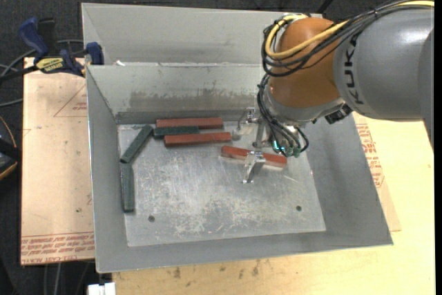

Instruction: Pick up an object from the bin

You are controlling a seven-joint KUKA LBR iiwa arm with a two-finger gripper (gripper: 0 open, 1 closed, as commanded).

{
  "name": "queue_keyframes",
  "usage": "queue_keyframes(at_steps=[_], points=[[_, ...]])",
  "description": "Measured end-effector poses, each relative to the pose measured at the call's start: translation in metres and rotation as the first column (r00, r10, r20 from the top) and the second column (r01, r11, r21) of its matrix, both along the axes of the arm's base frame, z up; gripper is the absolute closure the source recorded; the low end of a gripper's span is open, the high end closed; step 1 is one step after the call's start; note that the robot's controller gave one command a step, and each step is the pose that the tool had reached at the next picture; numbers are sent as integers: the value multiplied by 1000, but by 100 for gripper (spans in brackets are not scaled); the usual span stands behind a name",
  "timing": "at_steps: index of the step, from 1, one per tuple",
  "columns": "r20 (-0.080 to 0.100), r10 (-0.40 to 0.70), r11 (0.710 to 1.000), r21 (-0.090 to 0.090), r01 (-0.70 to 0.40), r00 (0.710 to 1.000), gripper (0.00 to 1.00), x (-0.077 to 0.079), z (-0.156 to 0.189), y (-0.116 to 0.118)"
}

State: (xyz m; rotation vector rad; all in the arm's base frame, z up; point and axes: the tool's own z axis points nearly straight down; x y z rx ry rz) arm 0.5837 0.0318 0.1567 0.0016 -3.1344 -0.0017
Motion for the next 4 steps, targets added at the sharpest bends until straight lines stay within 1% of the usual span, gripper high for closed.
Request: queue_keyframes(at_steps=[1, 2, 3, 4], points=[[8, 0, 1000, 0, 0, 1000, 0, 2, 4, 0], [15, 7, 1000, -1, -7, 1000, 100, 43, -75, -64], [15, 7, 1000, -1, -7, 1000, 100, 43, -75, -64], [14, -17, 1000, 0, 17, 1000, 100, 45, 98, -67]])
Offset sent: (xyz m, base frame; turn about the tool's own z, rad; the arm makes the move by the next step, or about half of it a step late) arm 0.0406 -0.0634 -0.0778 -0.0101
